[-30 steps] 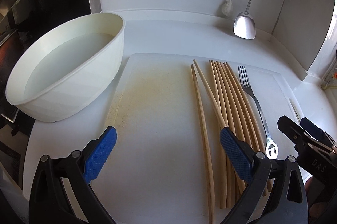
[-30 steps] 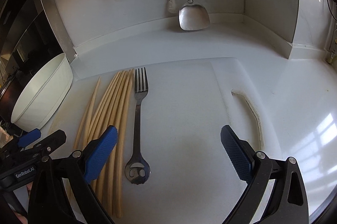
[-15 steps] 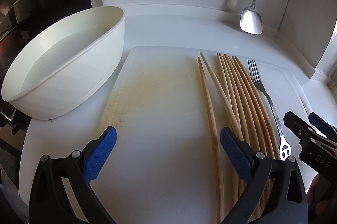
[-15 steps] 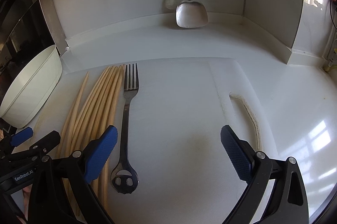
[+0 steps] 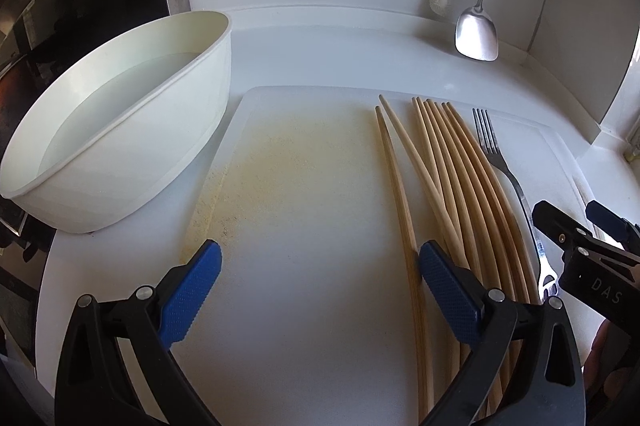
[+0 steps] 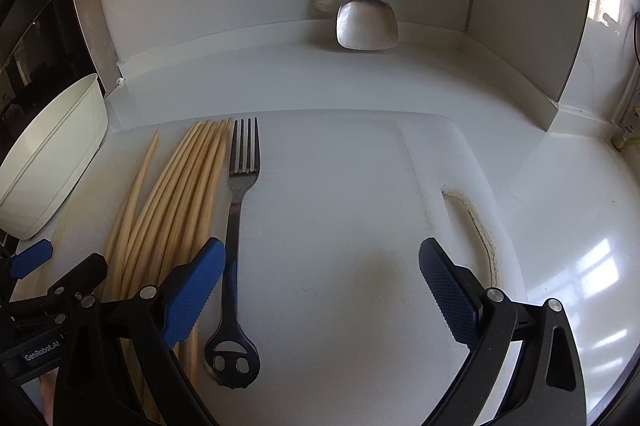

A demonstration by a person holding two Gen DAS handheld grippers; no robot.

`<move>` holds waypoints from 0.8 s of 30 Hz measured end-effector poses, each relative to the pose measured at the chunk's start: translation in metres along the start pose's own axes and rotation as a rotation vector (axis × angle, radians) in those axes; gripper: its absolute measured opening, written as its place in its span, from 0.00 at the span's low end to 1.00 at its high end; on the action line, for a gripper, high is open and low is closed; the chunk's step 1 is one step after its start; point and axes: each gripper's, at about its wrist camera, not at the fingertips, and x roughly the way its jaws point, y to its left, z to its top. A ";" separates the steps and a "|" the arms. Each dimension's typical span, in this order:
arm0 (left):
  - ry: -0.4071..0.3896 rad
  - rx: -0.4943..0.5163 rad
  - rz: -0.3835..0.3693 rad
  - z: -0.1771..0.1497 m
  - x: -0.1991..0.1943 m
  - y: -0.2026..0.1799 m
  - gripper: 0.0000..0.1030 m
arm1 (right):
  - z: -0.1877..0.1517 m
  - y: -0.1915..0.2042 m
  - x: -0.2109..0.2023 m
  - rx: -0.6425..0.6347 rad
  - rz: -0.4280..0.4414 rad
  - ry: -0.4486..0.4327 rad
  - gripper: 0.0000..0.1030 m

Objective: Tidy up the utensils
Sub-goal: 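Move the left tool toward a chopstick while the right tool approaches the steel fork, then close the left tool on one wooden chopstick while the right tool grasps the fork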

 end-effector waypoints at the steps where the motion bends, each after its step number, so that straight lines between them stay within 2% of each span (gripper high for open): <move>1: 0.006 -0.002 -0.005 0.001 0.001 -0.001 0.95 | 0.000 0.000 0.000 -0.001 0.003 0.001 0.91; 3: 0.023 0.006 -0.003 0.002 0.005 -0.004 0.95 | 0.001 0.001 0.000 -0.006 0.002 0.001 0.91; 6: 0.007 0.021 0.036 0.002 0.006 -0.008 0.95 | 0.002 0.003 0.001 -0.016 -0.010 0.002 0.91; 11: 0.016 -0.032 0.046 0.003 0.008 0.006 0.95 | 0.003 0.005 0.006 -0.033 -0.027 0.019 0.91; 24: 0.024 -0.050 0.053 0.014 0.019 0.002 0.95 | 0.011 0.020 0.019 -0.107 -0.038 0.043 0.91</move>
